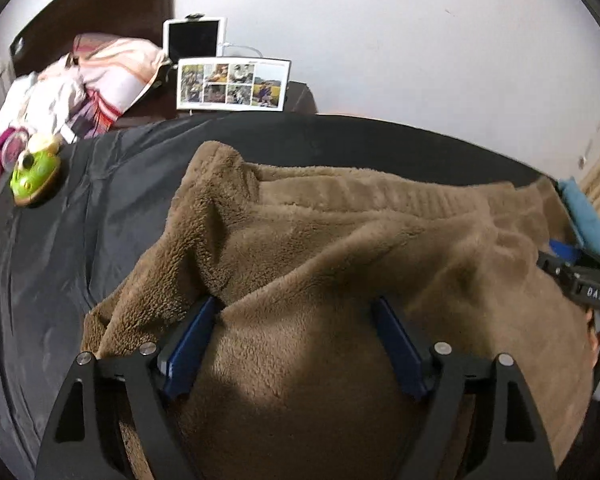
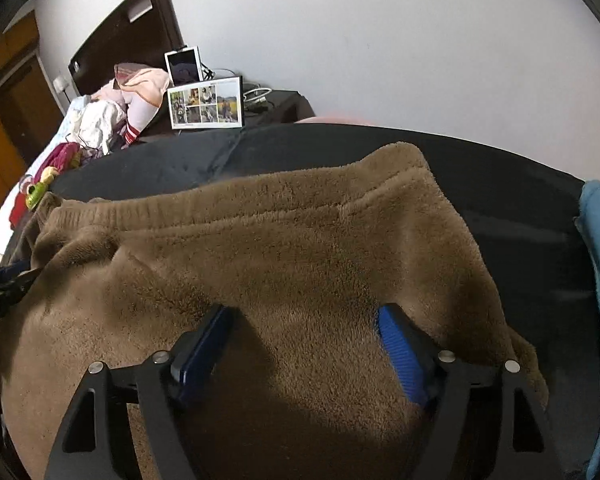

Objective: Fold clothes

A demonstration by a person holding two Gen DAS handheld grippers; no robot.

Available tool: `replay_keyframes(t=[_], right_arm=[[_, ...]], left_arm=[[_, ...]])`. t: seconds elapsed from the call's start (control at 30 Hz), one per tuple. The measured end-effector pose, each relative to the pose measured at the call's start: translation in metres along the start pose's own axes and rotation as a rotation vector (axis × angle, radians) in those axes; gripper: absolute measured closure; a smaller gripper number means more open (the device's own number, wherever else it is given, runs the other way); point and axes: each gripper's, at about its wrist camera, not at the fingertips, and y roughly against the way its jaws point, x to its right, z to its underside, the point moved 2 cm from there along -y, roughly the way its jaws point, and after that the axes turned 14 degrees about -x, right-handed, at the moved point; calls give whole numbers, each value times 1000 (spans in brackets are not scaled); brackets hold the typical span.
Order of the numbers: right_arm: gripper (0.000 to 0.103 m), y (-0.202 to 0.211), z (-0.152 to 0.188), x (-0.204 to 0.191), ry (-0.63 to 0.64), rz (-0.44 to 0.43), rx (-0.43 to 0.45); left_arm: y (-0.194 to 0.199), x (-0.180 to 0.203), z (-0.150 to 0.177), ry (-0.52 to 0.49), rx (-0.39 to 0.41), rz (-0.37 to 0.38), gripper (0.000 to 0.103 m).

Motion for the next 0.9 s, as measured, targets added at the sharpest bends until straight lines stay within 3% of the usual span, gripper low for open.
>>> replay_keyframes(t=[0.33,0.9], right_arm=[[20,-8,7,4,3,37,-20],[19,-14,3,2,-3,50,-10]], left_arm=[[-5,0,6,-38,26,7,12],[-5,1,9,-43,37,-1,12]])
